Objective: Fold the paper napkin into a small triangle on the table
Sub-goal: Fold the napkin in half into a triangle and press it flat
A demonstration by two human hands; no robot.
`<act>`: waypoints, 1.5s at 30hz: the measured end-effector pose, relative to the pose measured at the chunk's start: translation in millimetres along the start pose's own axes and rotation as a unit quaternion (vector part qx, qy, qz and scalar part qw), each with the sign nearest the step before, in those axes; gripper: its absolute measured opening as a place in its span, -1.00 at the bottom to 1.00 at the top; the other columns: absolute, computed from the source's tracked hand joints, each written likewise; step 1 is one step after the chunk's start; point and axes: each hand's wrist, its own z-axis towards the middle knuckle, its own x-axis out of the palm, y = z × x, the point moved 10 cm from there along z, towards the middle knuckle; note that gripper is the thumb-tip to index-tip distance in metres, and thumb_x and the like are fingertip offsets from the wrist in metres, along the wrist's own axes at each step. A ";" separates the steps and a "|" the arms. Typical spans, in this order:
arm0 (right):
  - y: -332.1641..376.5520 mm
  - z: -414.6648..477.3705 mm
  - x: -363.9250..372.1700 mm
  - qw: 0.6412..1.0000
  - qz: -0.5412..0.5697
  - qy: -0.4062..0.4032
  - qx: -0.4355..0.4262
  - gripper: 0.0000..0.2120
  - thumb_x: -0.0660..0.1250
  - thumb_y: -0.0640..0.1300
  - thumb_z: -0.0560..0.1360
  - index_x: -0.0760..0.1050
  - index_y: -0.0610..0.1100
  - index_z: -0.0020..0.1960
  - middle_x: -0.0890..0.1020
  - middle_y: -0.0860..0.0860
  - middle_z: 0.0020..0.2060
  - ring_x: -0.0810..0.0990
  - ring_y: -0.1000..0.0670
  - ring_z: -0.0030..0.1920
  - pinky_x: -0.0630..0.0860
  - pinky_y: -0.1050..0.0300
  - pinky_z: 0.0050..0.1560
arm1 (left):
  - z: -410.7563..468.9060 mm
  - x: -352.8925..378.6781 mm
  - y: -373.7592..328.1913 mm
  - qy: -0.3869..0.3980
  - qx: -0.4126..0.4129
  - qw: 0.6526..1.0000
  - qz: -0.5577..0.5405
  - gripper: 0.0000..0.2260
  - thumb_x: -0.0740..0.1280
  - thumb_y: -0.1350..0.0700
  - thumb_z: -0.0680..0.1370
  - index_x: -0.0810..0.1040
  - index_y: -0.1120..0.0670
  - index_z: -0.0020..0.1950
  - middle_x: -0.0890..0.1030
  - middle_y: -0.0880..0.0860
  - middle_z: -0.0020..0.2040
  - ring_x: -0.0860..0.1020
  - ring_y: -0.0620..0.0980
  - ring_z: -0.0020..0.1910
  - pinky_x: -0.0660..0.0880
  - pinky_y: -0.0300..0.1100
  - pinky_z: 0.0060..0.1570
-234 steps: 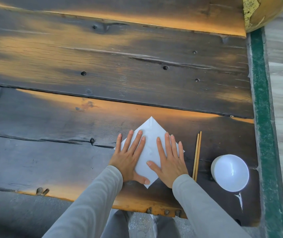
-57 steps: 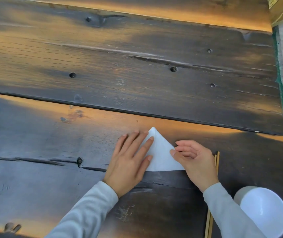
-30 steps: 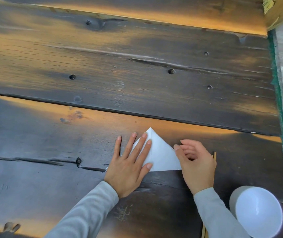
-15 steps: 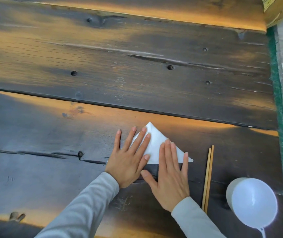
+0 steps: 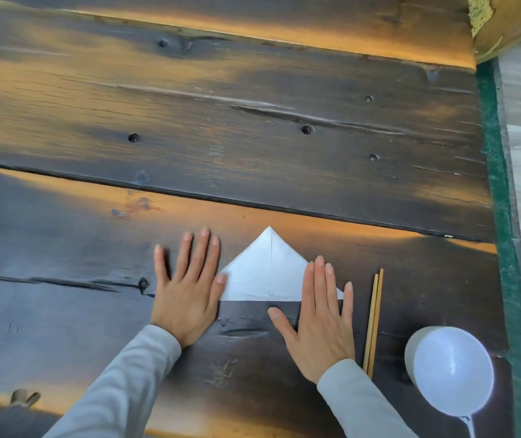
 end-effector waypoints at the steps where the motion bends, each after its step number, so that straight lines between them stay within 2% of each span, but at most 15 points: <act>1: 0.0 0.3 0.0 1.000 0.001 -0.001 0.002 -0.09 -0.12 0.48 0.55 0.05 -0.16 0.64 0.07 -0.11 0.64 -0.01 -0.17 0.62 -0.07 -0.33 0.56 | -4.4 -1.3 6.6 -0.005 -0.028 1.000 -0.003 -0.44 -0.05 -0.07 0.67 0.16 0.16 0.62 0.14 0.13 0.64 0.11 0.18 0.62 -0.05 0.43 0.49; 3: -0.6 1.2 -0.7 1.000 -0.002 -0.003 0.008 -0.09 -0.13 0.48 0.54 0.07 -0.17 0.63 0.09 -0.12 0.64 0.00 -0.18 0.62 -0.06 -0.34 0.56 | -14.3 -6.8 9.2 -0.025 -0.062 0.998 -0.021 -0.42 -0.04 -0.08 0.67 0.15 0.20 0.61 0.15 0.16 0.64 0.11 0.18 0.62 -0.08 0.42 0.51; 4: -0.6 1.3 -0.7 1.000 -0.006 -0.004 0.009 -0.09 -0.13 0.48 0.55 0.08 -0.17 0.63 0.09 -0.13 0.64 0.00 -0.18 0.62 -0.07 -0.34 0.56 | -19.3 -10.2 1.6 -0.036 -0.053 0.997 -0.032 -0.42 -0.04 -0.09 0.68 0.13 0.20 0.62 0.13 0.16 0.64 0.10 0.17 0.62 -0.10 0.38 0.52; 6: 0.0 0.7 0.2 1.000 -0.014 -0.006 0.008 -0.09 -0.13 0.47 0.55 0.05 -0.19 0.63 0.07 -0.13 0.64 -0.04 -0.17 0.62 -0.10 -0.32 0.57 | -29.5 -14.7 -31.9 -0.044 0.015 0.997 -0.062 -0.43 -0.07 -0.11 0.70 0.06 0.18 0.64 0.09 0.14 0.66 0.07 0.12 0.64 -0.11 0.29 0.56; 8: -0.4 0.0 0.7 1.000 -0.015 -0.008 0.008 -0.09 -0.14 0.46 0.55 0.01 -0.19 0.64 0.02 -0.12 0.65 -0.09 -0.14 0.63 -0.13 -0.30 0.58 | -39.5 -12.7 -72.1 -0.029 0.098 0.991 -0.089 -0.44 -0.09 -0.12 0.72 0.04 0.16 0.64 0.08 0.11 0.66 0.06 0.08 0.64 -0.01 0.21 0.57; 10: -0.7 -0.3 1.4 1.000 -0.014 -0.005 0.009 -0.09 -0.16 0.47 0.55 -0.02 -0.18 0.64 0.00 -0.12 0.65 -0.11 -0.14 0.63 -0.13 -0.30 0.58 | -44.8 -5.1 -88.4 -0.008 0.123 0.988 -0.096 -0.44 -0.07 -0.12 0.72 0.08 0.16 0.64 0.10 0.11 0.66 0.05 0.06 0.64 0.08 0.14 0.54; 14: -0.7 0.1 -0.6 1.000 -0.007 -0.011 0.011 -0.09 -0.17 0.47 0.55 0.00 -0.17 0.64 0.02 -0.12 0.65 -0.07 -0.15 0.63 -0.12 -0.30 0.58 | -51.4 10.5 -60.9 0.021 0.079 0.995 -0.063 -0.43 -0.06 -0.15 0.71 0.12 0.17 0.63 0.13 0.11 0.65 0.09 0.08 0.63 0.14 0.11 0.52; 20: -0.8 0.1 -1.0 1.000 -0.013 -0.005 0.015 -0.07 -0.18 0.47 0.54 0.02 -0.20 0.64 0.03 -0.15 0.64 -0.05 -0.18 0.62 -0.03 -0.33 0.57 | -54.9 20.5 -50.5 0.014 0.068 0.997 -0.044 -0.41 -0.05 -0.17 0.69 0.05 0.11 0.65 0.07 0.08 0.67 0.05 0.06 0.64 0.06 0.15 0.57; 25: 2.4 -3.8 -8.4 0.999 -0.005 -0.008 0.045 -0.07 -0.20 0.46 0.55 -0.01 -0.22 0.64 0.01 -0.18 0.64 -0.08 -0.21 0.63 -0.14 -0.39 0.55 | -55.0 21.6 -51.6 0.016 0.066 0.996 -0.050 -0.40 -0.04 -0.17 0.68 0.03 0.10 0.65 0.05 0.08 0.67 0.04 0.06 0.64 0.05 0.18 0.57; 28: 41.8 -11.4 -10.0 0.999 0.036 -0.027 -0.029 -0.12 -0.12 0.42 0.59 -0.06 -0.21 0.64 -0.01 -0.16 0.64 -0.10 -0.17 0.63 -0.20 -0.34 0.55 | -54.6 22.2 -52.0 0.018 0.072 0.996 -0.052 -0.41 -0.06 -0.16 0.68 0.04 0.11 0.65 0.06 0.08 0.67 0.05 0.06 0.64 0.01 0.18 0.58; 31: 73.0 -17.1 0.0 0.995 0.042 -0.004 -0.088 -0.14 -0.09 0.42 0.60 -0.05 -0.18 0.65 -0.02 -0.13 0.65 -0.08 -0.15 0.64 -0.14 -0.30 0.54 | -55.4 24.3 -50.7 0.026 0.070 0.996 -0.048 -0.41 -0.08 -0.16 0.68 0.03 0.10 0.65 0.07 0.07 0.67 0.04 0.06 0.64 0.01 0.18 0.57; 35: 43.5 -14.7 5.2 0.998 0.028 0.010 -0.046 -0.12 -0.15 0.44 0.59 -0.13 -0.18 0.65 -0.10 -0.12 0.64 -0.16 -0.14 0.63 -0.19 -0.17 0.58 | -54.5 23.2 -50.9 0.023 0.072 0.996 -0.053 -0.40 -0.07 -0.18 0.68 0.03 0.09 0.65 0.05 0.07 0.67 0.04 0.05 0.64 0.01 0.18 0.57; 38: 2.9 -15.7 2.2 1.000 -0.001 0.006 0.003 -0.12 -0.18 0.44 0.58 -0.11 -0.18 0.65 -0.07 -0.11 0.65 -0.16 -0.13 0.62 -0.18 -0.14 0.59 | -54.8 22.4 -49.1 0.014 0.065 0.996 -0.053 -0.40 -0.05 -0.19 0.68 0.03 0.09 0.65 0.04 0.05 0.67 0.05 0.04 0.64 0.00 0.16 0.58; 45: -9.4 -15.6 2.1 1.000 -0.017 0.021 0.010 -0.10 -0.23 0.46 0.56 -0.11 -0.16 0.65 -0.09 -0.10 0.64 -0.15 -0.13 0.62 -0.17 -0.11 0.56 | -55.0 21.8 -46.3 0.011 0.039 0.998 -0.052 -0.40 -0.07 -0.18 0.69 0.03 0.12 0.65 0.08 0.07 0.66 0.07 0.04 0.64 0.08 0.17 0.56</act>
